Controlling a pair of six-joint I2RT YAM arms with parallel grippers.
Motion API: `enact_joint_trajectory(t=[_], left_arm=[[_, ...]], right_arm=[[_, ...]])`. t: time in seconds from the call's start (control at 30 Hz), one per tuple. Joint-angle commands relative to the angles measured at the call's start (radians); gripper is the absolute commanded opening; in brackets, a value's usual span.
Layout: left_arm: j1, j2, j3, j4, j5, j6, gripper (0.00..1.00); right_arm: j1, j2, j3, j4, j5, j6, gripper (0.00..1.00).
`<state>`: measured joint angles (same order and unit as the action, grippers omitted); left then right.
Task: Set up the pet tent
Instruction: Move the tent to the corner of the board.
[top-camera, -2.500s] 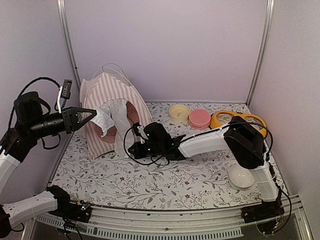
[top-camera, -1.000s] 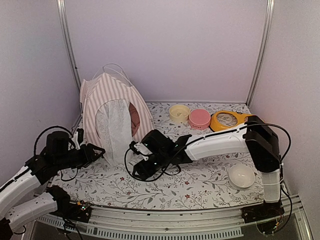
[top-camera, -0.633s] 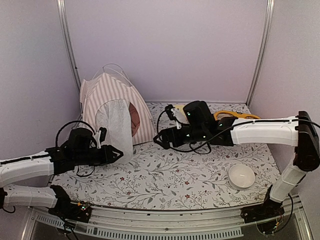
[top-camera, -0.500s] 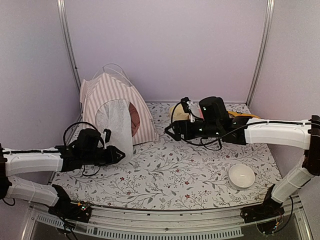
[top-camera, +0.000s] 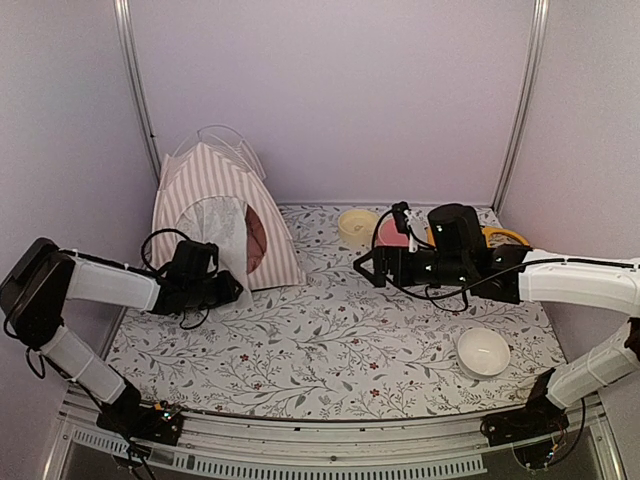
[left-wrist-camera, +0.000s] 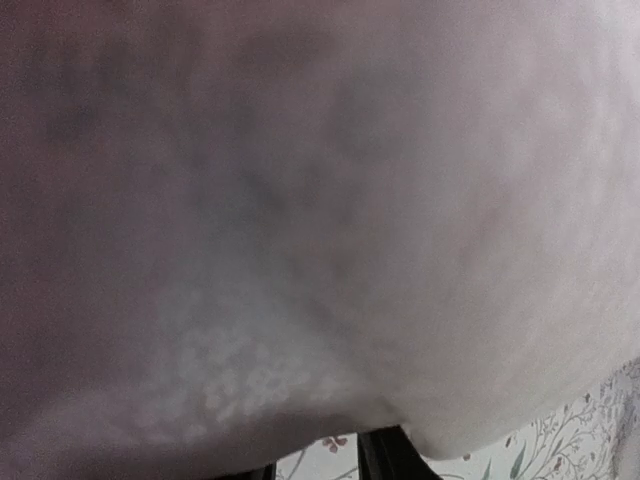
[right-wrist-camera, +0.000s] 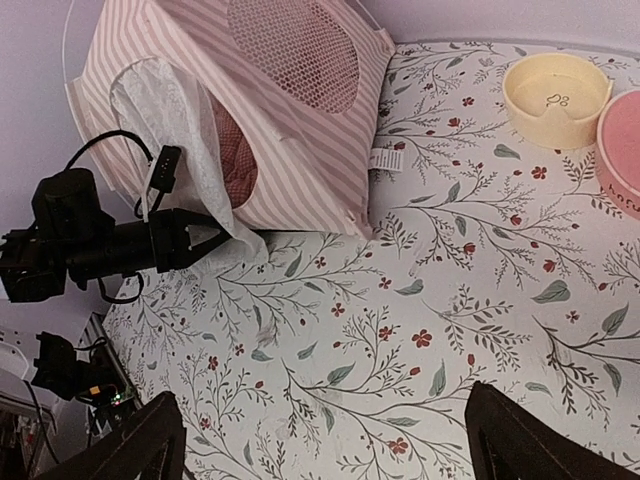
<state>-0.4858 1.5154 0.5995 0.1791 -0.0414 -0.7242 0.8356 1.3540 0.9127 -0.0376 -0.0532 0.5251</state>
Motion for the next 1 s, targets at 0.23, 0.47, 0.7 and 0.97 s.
enact_joint_trajectory(t=[0.23, 0.47, 0.7, 0.97], left_arm=[[0.179, 0.077, 0.11, 0.104, 0.172, 0.162, 0.4], [0.167, 0.084, 0.15, 0.091, 0.313, 0.19, 0.45], [0.072, -0.002, 0.076, 0.075, 0.322, 0.177, 0.46], [-0.047, 0.034, 0.052, 0.095, 0.287, 0.159, 0.3]], right_arm=[[-0.111, -0.055, -0.018, -0.076, 0.043, 0.04, 0.99], [-0.302, -0.052, -0.024, -0.119, 0.031, 0.038, 0.99], [-0.418, -0.028, -0.026, -0.12, 0.005, 0.013, 0.99], [-0.504, 0.038, 0.0, -0.121, 0.002, -0.023, 0.99]])
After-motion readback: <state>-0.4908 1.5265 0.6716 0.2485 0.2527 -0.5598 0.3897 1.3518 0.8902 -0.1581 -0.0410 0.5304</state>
